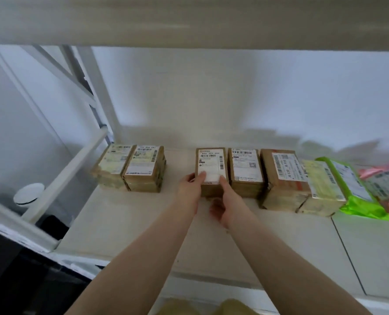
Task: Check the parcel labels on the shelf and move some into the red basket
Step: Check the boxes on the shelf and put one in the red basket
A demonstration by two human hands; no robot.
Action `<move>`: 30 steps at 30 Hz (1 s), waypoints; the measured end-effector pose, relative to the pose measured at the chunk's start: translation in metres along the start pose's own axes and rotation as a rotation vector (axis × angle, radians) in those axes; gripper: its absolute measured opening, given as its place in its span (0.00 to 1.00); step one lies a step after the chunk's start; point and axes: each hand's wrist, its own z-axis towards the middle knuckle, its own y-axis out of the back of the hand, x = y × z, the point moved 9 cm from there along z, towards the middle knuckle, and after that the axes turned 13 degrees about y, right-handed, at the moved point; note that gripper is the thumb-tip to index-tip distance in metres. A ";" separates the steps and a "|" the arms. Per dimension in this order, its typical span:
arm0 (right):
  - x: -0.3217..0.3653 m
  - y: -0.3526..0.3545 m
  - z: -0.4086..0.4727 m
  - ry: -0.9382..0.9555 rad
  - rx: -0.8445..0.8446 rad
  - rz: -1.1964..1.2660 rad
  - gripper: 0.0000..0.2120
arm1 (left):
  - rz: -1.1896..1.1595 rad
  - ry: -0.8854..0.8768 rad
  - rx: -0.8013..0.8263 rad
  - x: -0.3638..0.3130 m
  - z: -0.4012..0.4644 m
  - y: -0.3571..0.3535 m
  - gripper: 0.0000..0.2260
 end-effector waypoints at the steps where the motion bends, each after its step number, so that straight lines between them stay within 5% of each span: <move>1: -0.001 -0.001 -0.001 0.018 -0.009 0.011 0.21 | 0.004 -0.017 0.019 0.000 0.001 0.003 0.10; 15: -0.013 -0.034 -0.026 0.274 0.208 0.127 0.07 | -0.018 -0.291 0.182 -0.014 -0.026 0.064 0.18; 30: 0.003 -0.047 -0.027 0.380 0.307 0.128 0.17 | -0.075 -0.298 0.187 -0.029 -0.040 0.071 0.16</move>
